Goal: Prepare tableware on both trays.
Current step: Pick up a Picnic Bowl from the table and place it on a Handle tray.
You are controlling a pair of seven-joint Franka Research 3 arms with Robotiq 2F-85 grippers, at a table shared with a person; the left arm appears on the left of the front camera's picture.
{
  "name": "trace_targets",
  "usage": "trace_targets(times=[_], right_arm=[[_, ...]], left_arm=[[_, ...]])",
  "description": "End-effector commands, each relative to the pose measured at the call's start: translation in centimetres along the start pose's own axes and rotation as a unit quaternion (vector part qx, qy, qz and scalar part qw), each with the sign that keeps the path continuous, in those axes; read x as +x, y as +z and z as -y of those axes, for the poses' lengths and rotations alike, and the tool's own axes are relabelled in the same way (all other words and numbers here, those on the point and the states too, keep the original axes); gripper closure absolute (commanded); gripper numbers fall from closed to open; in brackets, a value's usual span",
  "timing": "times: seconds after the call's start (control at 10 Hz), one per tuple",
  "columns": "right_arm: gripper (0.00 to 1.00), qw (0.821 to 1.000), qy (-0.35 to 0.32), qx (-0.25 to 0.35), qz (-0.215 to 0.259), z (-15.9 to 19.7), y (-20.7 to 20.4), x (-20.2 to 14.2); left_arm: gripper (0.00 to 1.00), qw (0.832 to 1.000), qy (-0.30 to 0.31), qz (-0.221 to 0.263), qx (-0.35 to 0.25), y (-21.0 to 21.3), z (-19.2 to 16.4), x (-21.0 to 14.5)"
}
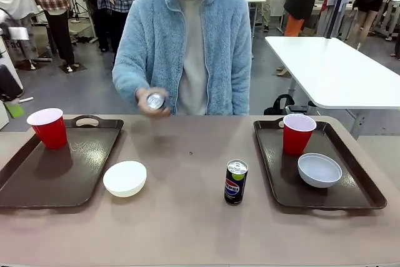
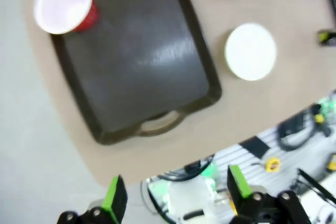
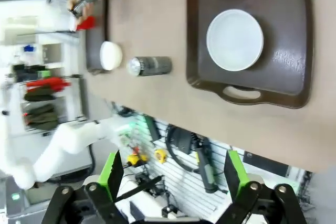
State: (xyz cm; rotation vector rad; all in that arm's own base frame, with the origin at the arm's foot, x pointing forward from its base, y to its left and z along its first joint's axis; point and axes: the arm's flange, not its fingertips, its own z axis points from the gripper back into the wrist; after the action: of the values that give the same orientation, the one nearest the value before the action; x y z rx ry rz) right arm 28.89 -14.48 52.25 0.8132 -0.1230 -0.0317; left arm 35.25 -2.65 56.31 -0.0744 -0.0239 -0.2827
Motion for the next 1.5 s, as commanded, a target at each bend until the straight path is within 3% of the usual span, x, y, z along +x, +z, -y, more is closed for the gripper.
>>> trace_targets(times=[0.0, 0.2, 0.4, 0.5, 0.8, 0.9, 1.0, 1.1, 1.2, 1.4], right_arm=[[0.00, 0.997, -0.002, 0.077, -0.012, 3.0, 2.3, 0.9], [0.00, 0.993, 0.000, 0.117, -0.015, 5.5, 3.6, 0.5], [0.00, 0.992, 0.000, 0.124, -0.031, 6.7, 3.7, 0.5], [0.00, 0.994, -0.007, 0.108, -0.011, 5.7, 3.2, -0.4], [0.00, 0.994, -0.007, 0.108, -0.011, 5.7, 3.2, -0.4], [0.00, 0.994, -0.007, 0.108, -0.011, 5.7, 3.2, -0.4], [0.00, 0.994, -0.007, 0.108, -0.011, 5.7, 3.2, -0.4], [0.00, 0.994, -0.007, 0.108, -0.011, 5.7, 3.2, -0.4], [0.00, 0.994, -0.007, 0.108, -0.011, 5.7, 3.2, -0.4], [0.00, 0.994, -0.007, 0.108, -0.011, 5.7, 3.2, -0.4]], left_arm=[[0.00, 1.000, -0.008, -0.015, 0.023, -2.0, 2.9, 1.0], [0.00, 1.000, -0.006, 0.008, 0.013, -4.2, 5.2, 2.1], [0.00, 0.999, 0.000, 0.040, 0.001, -5.8, 6.8, 3.0], [0.00, 0.999, 0.001, 0.053, -0.010, -6.8, 7.6, 3.6], [0.00, 0.997, -0.060, 0.045, -0.019, -9.8, 8.6, 4.4], [0.00, 0.996, -0.077, 0.048, -0.002, -8.7, 8.4, 1.9], [0.00, 0.988, -0.151, 0.010, -0.017, -6.6, 8.2, -3.9], [0.00, 0.985, -0.171, 0.012, -0.011, -5.8, 8.1, -5.8], [0.00, 0.982, -0.191, -0.002, -0.010, -5.7, 8.7, -7.3], [0.00, 0.983, -0.182, -0.004, -0.010, -6.1, 8.6, -6.6]])
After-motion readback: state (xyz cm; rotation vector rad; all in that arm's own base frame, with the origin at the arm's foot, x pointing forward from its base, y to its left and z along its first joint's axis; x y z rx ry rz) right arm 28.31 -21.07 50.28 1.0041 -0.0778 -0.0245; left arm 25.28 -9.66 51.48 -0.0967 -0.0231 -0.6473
